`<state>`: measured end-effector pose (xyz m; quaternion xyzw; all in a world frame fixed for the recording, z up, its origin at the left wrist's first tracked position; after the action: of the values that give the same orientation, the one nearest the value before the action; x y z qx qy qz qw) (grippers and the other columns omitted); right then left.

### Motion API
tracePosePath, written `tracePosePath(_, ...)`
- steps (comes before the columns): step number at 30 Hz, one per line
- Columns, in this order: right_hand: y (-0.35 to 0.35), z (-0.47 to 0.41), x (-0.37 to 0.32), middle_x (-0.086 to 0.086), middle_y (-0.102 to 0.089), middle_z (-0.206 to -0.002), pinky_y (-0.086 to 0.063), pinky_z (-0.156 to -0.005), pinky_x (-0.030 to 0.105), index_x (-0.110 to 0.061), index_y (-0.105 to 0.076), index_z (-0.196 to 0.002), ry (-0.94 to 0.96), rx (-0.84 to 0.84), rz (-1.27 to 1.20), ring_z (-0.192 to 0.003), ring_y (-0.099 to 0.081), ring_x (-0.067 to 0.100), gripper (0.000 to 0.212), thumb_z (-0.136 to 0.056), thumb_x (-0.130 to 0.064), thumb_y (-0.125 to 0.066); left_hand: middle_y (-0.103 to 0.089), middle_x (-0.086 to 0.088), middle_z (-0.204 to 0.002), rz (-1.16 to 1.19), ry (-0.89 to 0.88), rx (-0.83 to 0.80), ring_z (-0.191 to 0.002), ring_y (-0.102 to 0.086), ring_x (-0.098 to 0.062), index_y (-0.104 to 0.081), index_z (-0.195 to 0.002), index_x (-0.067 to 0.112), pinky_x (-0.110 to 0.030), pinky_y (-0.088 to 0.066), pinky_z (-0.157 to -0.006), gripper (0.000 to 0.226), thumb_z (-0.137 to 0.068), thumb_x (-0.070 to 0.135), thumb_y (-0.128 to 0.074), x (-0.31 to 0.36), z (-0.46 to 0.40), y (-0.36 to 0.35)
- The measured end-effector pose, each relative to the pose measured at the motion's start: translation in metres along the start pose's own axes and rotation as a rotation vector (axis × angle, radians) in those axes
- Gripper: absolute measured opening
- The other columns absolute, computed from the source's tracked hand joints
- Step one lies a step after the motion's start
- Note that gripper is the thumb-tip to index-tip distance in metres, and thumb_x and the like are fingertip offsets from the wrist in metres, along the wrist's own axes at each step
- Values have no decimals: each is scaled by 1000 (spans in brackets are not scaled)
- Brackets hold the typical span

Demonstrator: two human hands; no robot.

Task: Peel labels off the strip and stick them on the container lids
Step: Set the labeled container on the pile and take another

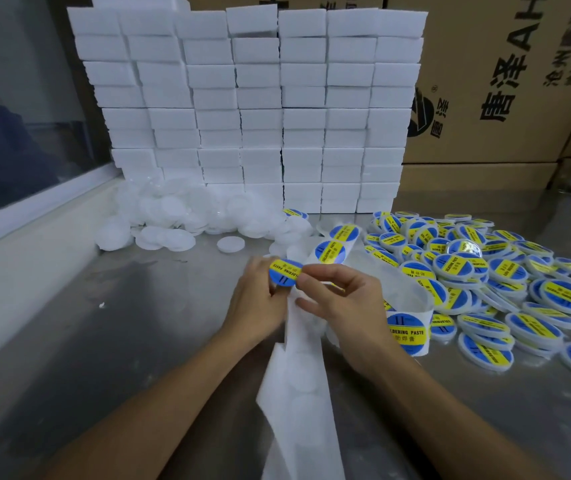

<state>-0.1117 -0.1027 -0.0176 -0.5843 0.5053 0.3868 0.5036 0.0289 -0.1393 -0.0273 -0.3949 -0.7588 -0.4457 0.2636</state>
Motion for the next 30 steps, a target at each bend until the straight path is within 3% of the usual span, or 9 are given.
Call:
tracePosePath(2, 0, -2, 5, 2, -76, -85, -60, -79, 46, -16, -77, -80, -35, 1, -10, -83, -72, 14, 9, -82, -7, -75, -47, 1, -107, -73, -81, 147, -80, -57, -17, -55, -99, 17, -38, -48, -74, 14, -89, 8, -59, -5, -11, 10)
tracePosePath(5, 1, -7, 12, 3, -75, -84, -61, -78, 43, -19, -78, -76, -64, 8, -44, -83, -70, 15, 13, -82, -8, -75, -48, -7, -118, -332, -10, 213, -103, -54, -31, -55, -107, 13, -46, -45, -85, 17, -90, 11, -53, -33, -38, 22)
tracePosePath(8, 3, -11, 17, 0, -73, -79, -61, -76, 40, -18, -76, -89, -62, 1, -91, -81, -70, 14, 16, -82, -4, -74, -43, -6, -136, -565, 140, 50, -124, -43, -31, -49, -127, 18, -47, -35, -97, 35, -92, 21, -52, -70, -66, 21)
tracePosePath(11, 4, -14, 23, 0, -73, -76, -60, -79, 41, -14, -72, -100, -66, -9, -104, -78, -71, 11, 21, -83, -3, -73, -35, 0, -150, -757, 217, -94, -131, -37, -29, -37, -141, 25, -49, -28, -102, 50, -94, 38, -43, -95, -87, 16)
tracePosePath(15, 6, -17, 26, 0, -76, -82, -60, -79, 41, -19, -75, -88, -49, -8, -97, -81, -72, 13, 16, -84, -4, -71, -42, -1, -148, -839, 272, -158, -131, -39, -29, -50, -133, 36, -49, -24, -101, 44, -92, 48, -36, -108, -105, 9)
tracePosePath(20, 5, -19, 26, -8, -72, -76, -61, -77, 35, -19, -74, -94, -10, -17, -91, -77, -71, 11, 14, -87, -7, -69, -66, -2, -114, -667, 240, 46, -113, -53, -29, -64, -98, 30, -39, -27, -85, 20, -90, 43, -52, -105, -105, 19)
tracePosePath(24, 4, -18, 26, -8, -70, -74, -61, -79, 39, -19, -73, -97, -3, -33, -85, -78, -70, 9, 18, -86, -5, -70, -66, -6, -106, -512, 206, 101, -107, -55, -30, -67, -95, 24, -37, -39, -88, 16, -85, 37, -65, -96, -93, 25)
tracePosePath(27, 3, -18, 25, -4, -72, -81, -61, -77, 40, -22, -75, -95, -26, -36, -102, -80, -72, 13, 17, -85, -9, -72, -65, 1, -96, -167, 225, 75, -88, -62, -19, -64, -93, 24, -28, -49, -75, 24, -77, 35, -77, -86, -76, 26)
tracePosePath(30, 2, -16, 21, 2, -73, -91, -60, -78, 40, -22, -74, -99, -18, -41, -83, -86, -73, 18, 16, -86, -13, -71, -66, 2, -95, 231, 300, 191, -71, -69, -11, -64, -93, 25, -17, -51, -57, 25, -78, 40, -77, -73, -53, 38)
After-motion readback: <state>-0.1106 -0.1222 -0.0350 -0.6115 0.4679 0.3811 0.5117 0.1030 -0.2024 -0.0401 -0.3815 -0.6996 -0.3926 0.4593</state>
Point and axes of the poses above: each hand's wrist, its own z-axis away from the middle knuckle, its own y-axis out of the back of the hand, x = y × z, the point moved 5 cm from there along -z, towards the middle knuckle
